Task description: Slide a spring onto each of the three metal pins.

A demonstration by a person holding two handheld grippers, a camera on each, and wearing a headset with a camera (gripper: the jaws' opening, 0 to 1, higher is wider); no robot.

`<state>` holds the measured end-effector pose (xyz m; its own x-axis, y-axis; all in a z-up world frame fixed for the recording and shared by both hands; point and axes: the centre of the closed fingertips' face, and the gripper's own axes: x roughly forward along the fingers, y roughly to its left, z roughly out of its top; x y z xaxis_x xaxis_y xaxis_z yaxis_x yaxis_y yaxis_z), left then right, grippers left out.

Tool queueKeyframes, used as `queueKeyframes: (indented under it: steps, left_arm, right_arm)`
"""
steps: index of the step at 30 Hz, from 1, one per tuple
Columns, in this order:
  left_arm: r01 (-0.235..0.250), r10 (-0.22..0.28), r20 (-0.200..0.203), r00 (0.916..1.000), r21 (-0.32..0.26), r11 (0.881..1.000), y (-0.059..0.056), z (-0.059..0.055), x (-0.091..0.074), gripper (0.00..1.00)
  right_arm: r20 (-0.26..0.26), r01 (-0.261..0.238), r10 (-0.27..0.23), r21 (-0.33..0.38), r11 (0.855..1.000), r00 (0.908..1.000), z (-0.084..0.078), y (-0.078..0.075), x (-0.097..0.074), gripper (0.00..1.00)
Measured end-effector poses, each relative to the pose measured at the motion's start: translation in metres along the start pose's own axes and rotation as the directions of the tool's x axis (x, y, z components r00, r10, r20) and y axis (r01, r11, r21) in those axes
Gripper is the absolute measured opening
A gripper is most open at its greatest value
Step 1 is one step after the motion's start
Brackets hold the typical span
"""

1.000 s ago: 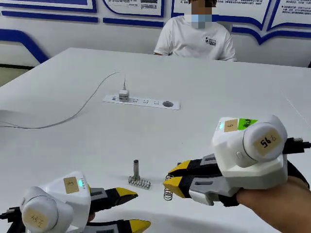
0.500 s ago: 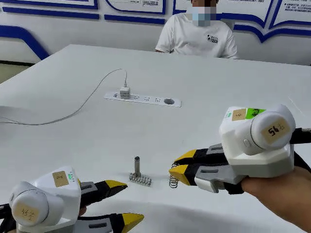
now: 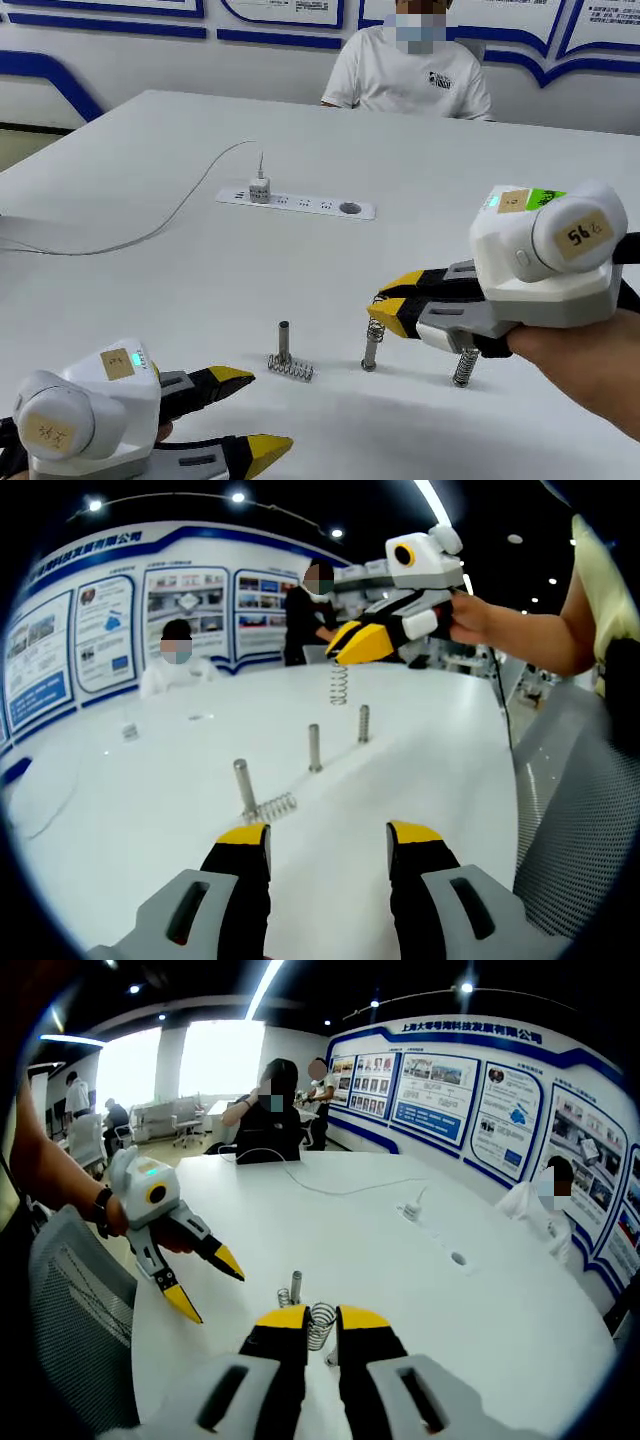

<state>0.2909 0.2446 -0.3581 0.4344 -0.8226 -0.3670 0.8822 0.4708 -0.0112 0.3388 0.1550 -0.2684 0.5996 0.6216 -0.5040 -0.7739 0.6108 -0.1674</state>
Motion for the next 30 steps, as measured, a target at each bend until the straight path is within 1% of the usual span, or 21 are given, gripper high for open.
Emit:
queueKeyframes:
  steps: [7, 15, 20, 24, 30]
  left_arm:
    - [-0.003, 0.003, -0.004, 1.0000, -0.004, 1.000, 0.000, -0.002, -0.001, 0.48]
    - [-0.006, 0.006, -0.005, 1.0000, -0.006, 1.000, 0.002, -0.002, -0.001, 0.49]
    - [-0.006, 0.006, -0.007, 1.0000, -0.007, 1.000, 0.001, -0.002, -0.001, 0.49]
    - [-0.005, 0.005, -0.009, 0.9999, -0.008, 1.000, 0.000, -0.003, -0.002, 0.49]
    - [-0.006, 0.006, -0.011, 0.9999, -0.010, 1.000, 0.001, -0.003, -0.002, 0.48]
  right_arm:
    - [0.003, 0.026, -0.026, -0.012, 1.000, 0.9997, -0.001, -0.013, 0.005, 0.12]
    - [-0.011, 0.044, -0.044, 0.004, 0.999, 0.9990, -0.009, -0.025, 0.015, 0.12]
    - [-0.016, 0.041, -0.041, 0.008, 0.999, 0.9990, -0.012, -0.026, 0.021, 0.12]
    - [-0.031, 0.044, -0.044, 0.000, 0.999, 0.9986, -0.018, -0.028, 0.026, 0.12]
    - [-0.037, 0.037, -0.037, 0.006, 0.999, 0.9986, -0.022, -0.028, 0.028, 0.12]
